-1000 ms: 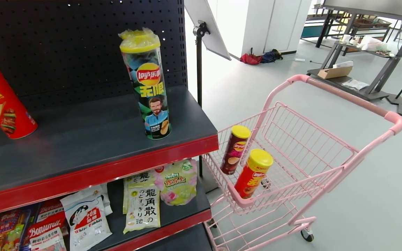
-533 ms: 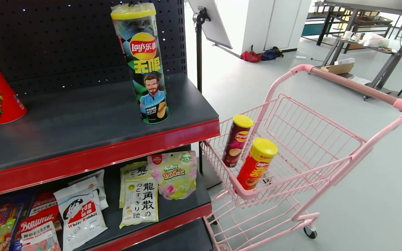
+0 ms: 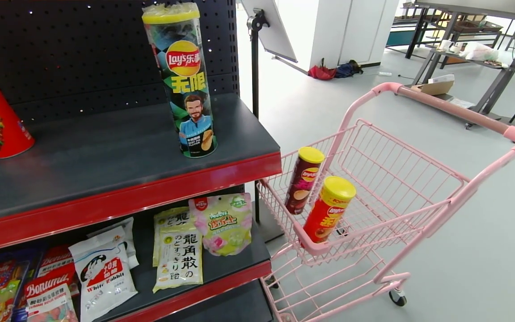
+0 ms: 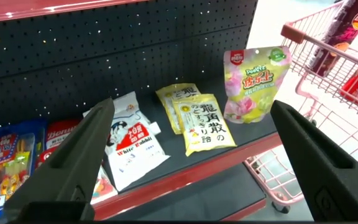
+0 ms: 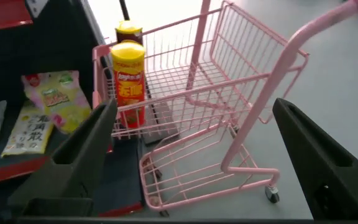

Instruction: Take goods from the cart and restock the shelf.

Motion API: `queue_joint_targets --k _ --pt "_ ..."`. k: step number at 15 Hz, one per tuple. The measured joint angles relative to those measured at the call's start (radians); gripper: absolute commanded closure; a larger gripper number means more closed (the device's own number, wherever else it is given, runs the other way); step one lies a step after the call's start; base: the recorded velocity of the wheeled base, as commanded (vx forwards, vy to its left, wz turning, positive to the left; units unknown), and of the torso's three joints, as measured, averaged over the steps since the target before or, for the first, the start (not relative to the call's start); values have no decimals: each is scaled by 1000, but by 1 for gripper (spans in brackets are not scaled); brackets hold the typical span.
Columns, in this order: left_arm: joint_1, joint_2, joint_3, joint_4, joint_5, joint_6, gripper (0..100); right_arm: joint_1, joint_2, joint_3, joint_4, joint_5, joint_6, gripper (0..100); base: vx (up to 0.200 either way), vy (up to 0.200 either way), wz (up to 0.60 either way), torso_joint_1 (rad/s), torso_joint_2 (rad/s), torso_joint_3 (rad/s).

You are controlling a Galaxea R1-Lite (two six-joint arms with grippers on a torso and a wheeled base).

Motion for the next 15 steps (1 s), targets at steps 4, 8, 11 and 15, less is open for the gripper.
queue_joint_targets --k 4,8,11,15 --pt "0 0 0 0 1 0 0 79 518 -74 -316 70 9 0 0 0 0 0 0 0" --pt "0 0 1 -1 2 1 0 122 935 -38 -631 184 16 0 0 0 0 0 0 0" --pt "0 0 1 -1 2 1 0 135 1118 -34 -752 210 19 0 0 0 0 0 0 0" --pt "0 0 1 -1 0 14 0 140 1310 -38 -924 223 20 0 0 0 0 0 0 0"
